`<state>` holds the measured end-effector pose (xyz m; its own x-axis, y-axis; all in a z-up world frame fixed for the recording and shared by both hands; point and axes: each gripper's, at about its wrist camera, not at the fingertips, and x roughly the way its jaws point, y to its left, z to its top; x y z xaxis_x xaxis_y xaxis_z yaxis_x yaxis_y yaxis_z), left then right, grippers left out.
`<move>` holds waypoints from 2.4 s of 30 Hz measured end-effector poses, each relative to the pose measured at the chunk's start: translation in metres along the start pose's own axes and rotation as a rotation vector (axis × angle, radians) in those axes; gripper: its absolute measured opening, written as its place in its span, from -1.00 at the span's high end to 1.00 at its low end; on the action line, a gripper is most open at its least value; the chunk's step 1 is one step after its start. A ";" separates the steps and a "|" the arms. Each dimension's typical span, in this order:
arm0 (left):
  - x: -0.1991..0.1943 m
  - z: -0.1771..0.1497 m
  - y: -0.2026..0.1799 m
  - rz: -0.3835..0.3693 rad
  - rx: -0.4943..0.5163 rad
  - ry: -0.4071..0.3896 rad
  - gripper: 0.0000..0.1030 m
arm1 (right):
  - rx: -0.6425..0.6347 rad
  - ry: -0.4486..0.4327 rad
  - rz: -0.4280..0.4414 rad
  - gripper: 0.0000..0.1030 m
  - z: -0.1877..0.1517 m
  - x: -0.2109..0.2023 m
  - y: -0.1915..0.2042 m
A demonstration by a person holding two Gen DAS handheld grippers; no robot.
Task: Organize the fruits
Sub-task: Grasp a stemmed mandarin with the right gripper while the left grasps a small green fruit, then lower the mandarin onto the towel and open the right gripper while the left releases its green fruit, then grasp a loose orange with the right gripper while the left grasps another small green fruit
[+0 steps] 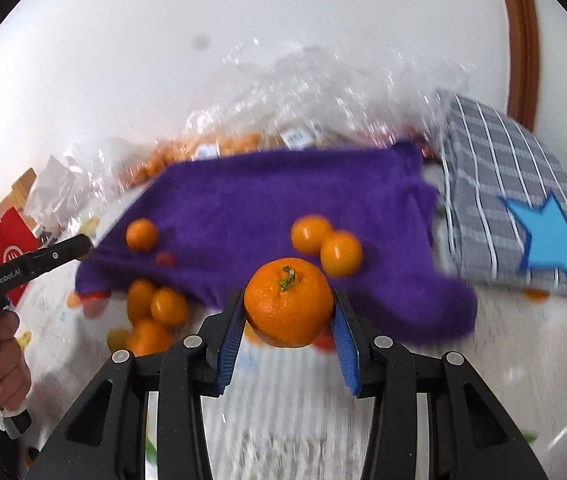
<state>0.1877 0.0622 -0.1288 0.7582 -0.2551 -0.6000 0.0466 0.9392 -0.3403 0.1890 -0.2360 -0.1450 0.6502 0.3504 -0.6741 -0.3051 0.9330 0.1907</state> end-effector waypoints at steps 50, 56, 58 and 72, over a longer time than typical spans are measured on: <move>0.035 -0.009 -0.019 0.016 0.101 0.056 -0.03 | -0.003 0.005 0.042 -0.21 0.011 0.013 0.013; -0.004 -0.026 0.012 0.058 0.082 0.014 -0.05 | -0.019 0.030 0.053 -0.16 -0.016 -0.005 0.042; -0.013 -0.031 0.021 0.075 0.072 0.011 -0.06 | -0.020 0.043 0.073 -0.15 -0.024 -0.007 0.052; -0.027 -0.038 0.051 0.107 -0.011 0.015 -0.07 | -0.021 0.175 0.101 0.08 -0.047 0.037 0.088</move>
<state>0.1448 0.1081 -0.1572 0.7489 -0.1565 -0.6440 -0.0418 0.9586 -0.2816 0.1538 -0.1446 -0.1867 0.4855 0.4210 -0.7662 -0.3783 0.8913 0.2500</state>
